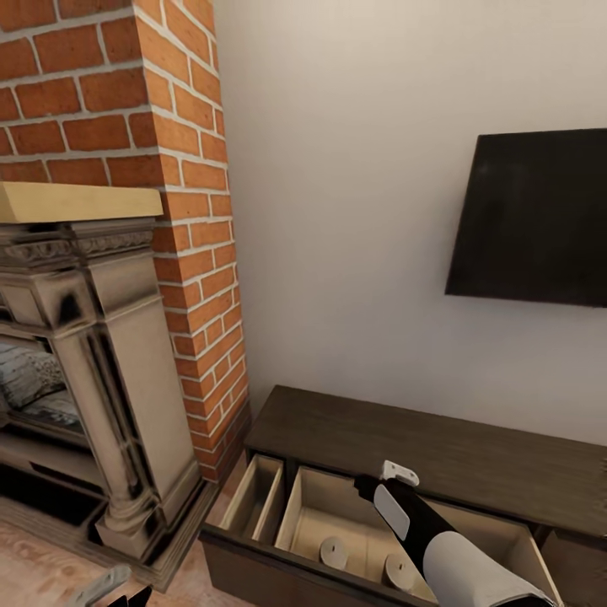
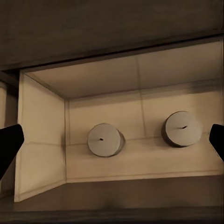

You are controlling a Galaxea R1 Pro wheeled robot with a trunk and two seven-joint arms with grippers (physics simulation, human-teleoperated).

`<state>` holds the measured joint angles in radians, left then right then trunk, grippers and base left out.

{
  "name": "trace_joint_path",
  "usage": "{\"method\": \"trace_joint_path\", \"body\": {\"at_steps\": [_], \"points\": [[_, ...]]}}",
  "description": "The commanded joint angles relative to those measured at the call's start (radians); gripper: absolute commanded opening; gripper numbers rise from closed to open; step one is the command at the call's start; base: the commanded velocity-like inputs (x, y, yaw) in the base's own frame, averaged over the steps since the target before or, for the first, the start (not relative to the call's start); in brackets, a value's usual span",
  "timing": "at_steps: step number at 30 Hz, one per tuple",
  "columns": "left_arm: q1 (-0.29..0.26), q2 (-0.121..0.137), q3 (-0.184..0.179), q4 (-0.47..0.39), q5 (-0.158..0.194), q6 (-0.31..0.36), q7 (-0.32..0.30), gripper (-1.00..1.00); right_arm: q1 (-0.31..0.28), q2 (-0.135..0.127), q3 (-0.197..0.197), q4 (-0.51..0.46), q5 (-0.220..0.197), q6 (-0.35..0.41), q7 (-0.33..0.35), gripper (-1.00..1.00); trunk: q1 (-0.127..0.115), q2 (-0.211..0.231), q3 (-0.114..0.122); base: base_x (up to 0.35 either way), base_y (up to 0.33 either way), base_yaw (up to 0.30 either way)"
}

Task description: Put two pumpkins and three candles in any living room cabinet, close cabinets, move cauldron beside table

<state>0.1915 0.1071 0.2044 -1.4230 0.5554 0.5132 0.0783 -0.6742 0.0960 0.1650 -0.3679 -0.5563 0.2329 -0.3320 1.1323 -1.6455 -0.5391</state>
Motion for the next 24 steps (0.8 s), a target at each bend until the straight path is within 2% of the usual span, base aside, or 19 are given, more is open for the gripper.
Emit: {"method": "trace_joint_path", "body": {"at_steps": [1,7,14,24], "points": [[0.0,0.0,0.0,-0.002,0.011,0.005,0.007,1.0,0.0,-0.001,0.008,-0.002,-0.007,0.004,-0.008,1.0,-0.004,0.007,0.004,0.0,0.0,-0.17],[0.0,0.0,0.0,-0.002,0.011,0.005,0.006,1.0,0.001,-0.003,0.008,-0.002,-0.007,0.004,-0.005,1.0,-0.027,0.049,0.031,0.0,0.0,-0.171],[0.0,0.0,0.0,-0.002,0.011,0.005,0.007,1.0,0.002,-0.005,0.007,0.001,-0.006,0.007,0.05,1.0,-0.054,0.098,0.063,0.0,0.0,-0.171],[0.0,0.0,-0.001,-0.001,0.009,0.004,0.012,1.0,0.002,-0.006,0.007,0.001,-0.006,0.011,0.059,1.0,-0.092,0.168,0.109,0.0,0.0,-0.171]]}}
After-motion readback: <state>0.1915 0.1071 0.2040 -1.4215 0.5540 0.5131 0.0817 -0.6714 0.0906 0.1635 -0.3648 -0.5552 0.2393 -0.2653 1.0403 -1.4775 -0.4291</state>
